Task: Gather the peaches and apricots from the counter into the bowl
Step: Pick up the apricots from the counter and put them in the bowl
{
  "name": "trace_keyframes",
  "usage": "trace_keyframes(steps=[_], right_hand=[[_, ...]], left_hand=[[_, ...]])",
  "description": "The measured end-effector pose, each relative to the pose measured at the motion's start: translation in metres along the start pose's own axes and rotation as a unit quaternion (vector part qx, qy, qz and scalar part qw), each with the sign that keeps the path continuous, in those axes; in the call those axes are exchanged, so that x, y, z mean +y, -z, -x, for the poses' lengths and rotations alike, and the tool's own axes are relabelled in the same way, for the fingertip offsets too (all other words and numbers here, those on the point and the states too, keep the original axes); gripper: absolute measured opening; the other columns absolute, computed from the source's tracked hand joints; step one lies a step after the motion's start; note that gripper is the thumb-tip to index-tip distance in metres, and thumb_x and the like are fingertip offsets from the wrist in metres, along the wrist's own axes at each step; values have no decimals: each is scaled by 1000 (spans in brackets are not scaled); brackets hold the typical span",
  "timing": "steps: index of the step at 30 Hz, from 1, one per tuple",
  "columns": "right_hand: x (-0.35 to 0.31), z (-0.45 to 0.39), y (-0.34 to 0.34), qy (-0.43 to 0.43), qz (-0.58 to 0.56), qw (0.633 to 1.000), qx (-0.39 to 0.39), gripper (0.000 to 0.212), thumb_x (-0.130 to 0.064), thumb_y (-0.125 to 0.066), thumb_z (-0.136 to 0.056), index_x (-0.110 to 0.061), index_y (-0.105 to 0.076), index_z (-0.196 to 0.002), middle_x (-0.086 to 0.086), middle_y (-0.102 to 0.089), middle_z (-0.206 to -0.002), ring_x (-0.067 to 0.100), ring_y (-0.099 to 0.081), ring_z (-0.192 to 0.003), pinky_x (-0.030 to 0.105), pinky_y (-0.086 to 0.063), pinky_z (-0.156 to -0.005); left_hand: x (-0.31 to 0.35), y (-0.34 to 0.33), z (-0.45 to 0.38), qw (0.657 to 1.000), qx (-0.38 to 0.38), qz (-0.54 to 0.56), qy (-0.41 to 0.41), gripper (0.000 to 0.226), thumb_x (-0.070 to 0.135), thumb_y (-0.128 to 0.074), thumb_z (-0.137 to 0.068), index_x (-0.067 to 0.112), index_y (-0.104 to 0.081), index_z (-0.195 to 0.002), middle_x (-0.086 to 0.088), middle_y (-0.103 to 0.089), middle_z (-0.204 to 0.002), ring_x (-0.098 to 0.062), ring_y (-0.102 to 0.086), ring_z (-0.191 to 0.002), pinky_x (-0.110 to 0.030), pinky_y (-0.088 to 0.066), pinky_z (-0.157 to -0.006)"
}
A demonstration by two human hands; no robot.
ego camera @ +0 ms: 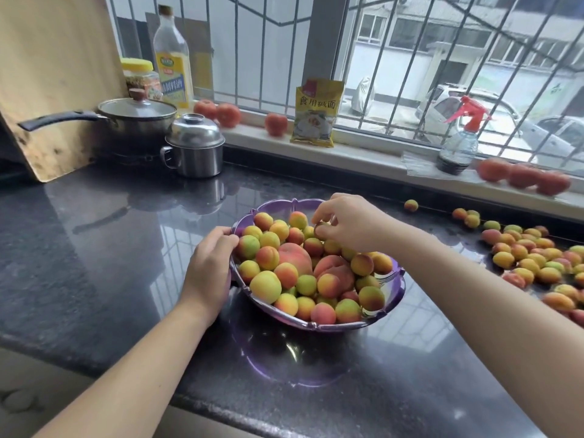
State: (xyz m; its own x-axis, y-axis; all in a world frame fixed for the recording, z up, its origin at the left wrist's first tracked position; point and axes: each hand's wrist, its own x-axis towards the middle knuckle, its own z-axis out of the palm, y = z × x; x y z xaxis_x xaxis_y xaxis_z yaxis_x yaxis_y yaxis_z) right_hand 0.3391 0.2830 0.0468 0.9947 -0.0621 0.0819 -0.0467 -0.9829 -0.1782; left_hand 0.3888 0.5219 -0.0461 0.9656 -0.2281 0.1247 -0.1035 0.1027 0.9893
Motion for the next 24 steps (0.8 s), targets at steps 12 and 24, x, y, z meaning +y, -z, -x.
trace_keyframes(steps=[12, 24], right_hand=[[145, 17, -52, -293, -69, 926, 229, 41, -3, -52, -89, -10, -63, -127, 19, -49, -133, 41, -48, -122, 41, -37, -108], [195, -27, -64, -330, -25, 932, 148, 54, -40, -43, -101, -21, -40, -151, 10, -16, -161, 33, -21, -148, 46, -24, -120]], left_hand=[[-10, 0, -9, 1000, -1, 17, -7, 24, 36, -52, -86, 27, -73, -80, -5, -71, -88, -26, -62, -91, -50, -46, -84], [-4, -2, -4, 996, -32, 79, -12, 35, 26, -51, -87, -6, -61, -98, -17, -63, -95, -27, -57, -92, -43, -45, -81]])
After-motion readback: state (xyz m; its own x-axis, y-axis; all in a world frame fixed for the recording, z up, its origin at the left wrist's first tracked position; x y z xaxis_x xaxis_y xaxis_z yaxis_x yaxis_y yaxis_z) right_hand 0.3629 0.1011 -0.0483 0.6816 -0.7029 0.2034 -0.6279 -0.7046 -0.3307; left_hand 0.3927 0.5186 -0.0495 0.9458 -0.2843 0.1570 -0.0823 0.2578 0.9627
